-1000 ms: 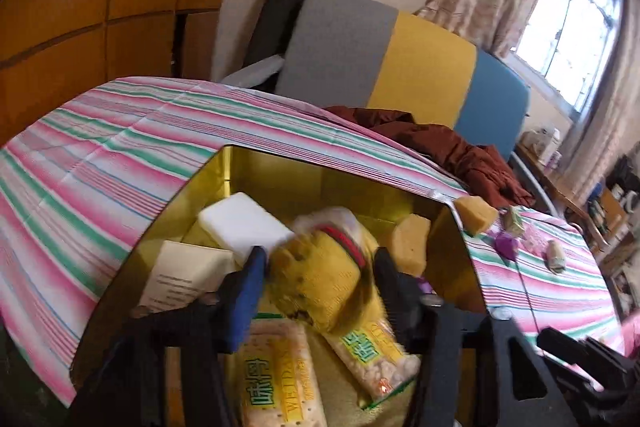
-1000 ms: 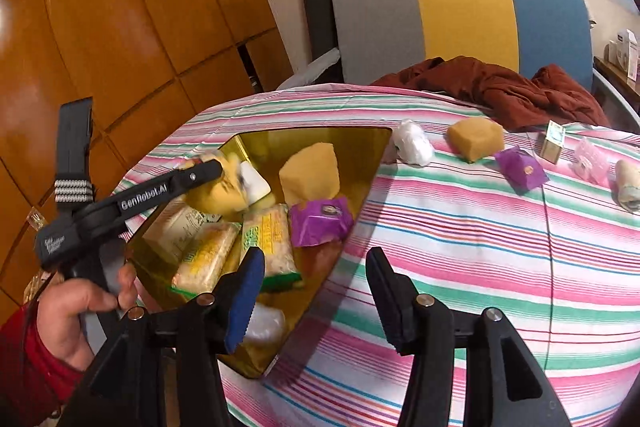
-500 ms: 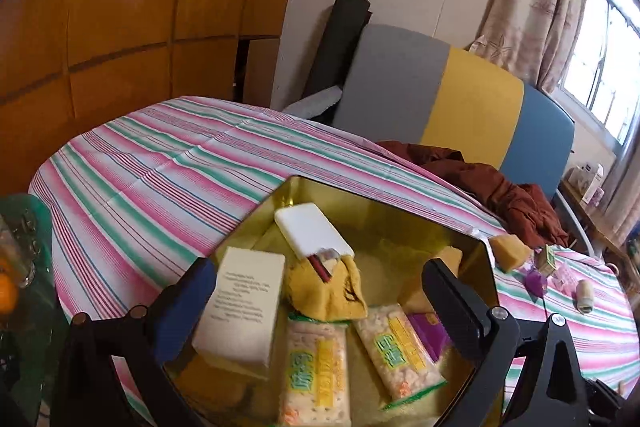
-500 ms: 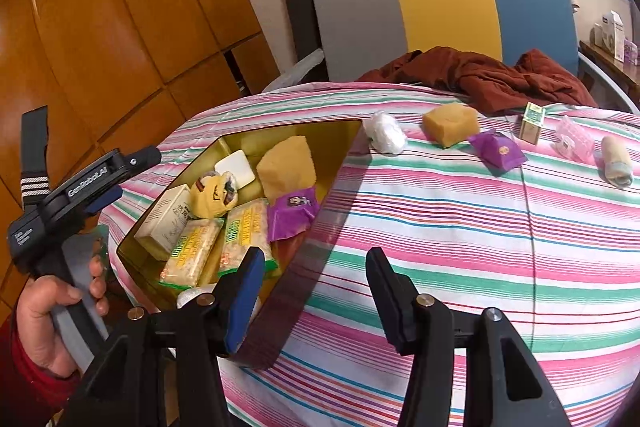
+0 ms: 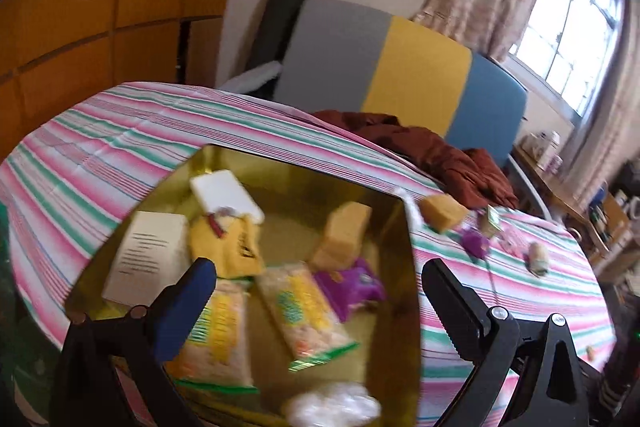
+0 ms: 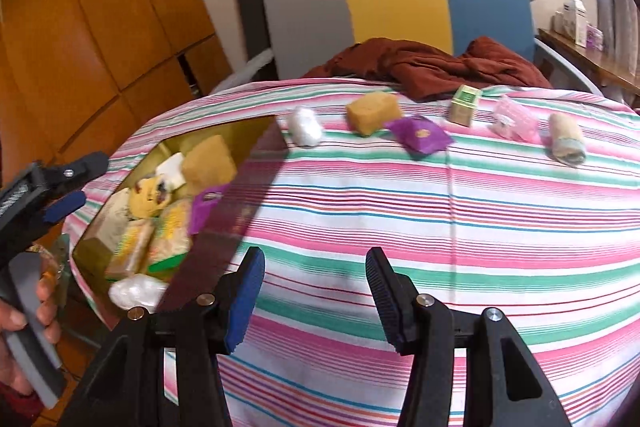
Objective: Organize objects
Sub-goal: 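Release the pouch into the tray with the right tool while the left tool releases the sock, then move both tools back toward the remaining items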
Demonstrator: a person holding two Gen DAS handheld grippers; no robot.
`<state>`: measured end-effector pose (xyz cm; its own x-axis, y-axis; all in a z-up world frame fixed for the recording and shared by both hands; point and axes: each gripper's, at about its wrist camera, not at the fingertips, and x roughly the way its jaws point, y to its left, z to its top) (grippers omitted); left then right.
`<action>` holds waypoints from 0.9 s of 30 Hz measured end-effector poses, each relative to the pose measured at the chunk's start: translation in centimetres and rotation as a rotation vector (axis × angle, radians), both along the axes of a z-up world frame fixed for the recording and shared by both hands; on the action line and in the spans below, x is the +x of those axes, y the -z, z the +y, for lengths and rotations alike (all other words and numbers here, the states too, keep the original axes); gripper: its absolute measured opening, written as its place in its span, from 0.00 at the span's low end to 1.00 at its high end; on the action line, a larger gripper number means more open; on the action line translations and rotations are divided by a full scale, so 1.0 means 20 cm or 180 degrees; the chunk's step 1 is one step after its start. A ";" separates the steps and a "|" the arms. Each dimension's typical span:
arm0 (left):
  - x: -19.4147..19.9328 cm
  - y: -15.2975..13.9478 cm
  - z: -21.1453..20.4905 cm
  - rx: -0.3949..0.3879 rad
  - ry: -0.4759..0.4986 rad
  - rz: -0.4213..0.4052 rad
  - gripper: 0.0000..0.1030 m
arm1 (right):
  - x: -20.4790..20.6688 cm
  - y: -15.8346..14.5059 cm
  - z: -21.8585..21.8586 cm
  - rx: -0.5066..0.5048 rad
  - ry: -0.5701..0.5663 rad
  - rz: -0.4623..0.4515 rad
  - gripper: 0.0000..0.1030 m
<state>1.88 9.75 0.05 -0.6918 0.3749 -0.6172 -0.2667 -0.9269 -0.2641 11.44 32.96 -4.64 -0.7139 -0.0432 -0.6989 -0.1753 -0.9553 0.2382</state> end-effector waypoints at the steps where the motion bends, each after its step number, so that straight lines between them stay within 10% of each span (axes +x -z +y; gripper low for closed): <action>1: 0.01 0.00 0.03 0.0010 0.0054 -0.0010 1.00 | 0.01 0.01 0.02 0.0021 0.0024 -0.0013 0.52; 16: 0.17 0.04 0.50 -0.0137 0.0712 -0.0151 1.00 | 0.11 0.11 0.42 0.0040 0.0664 -0.0154 0.52; 27: 0.20 0.13 0.79 -0.0245 0.0881 -0.0291 1.00 | -0.05 0.09 1.18 0.0177 0.1473 -0.0145 0.53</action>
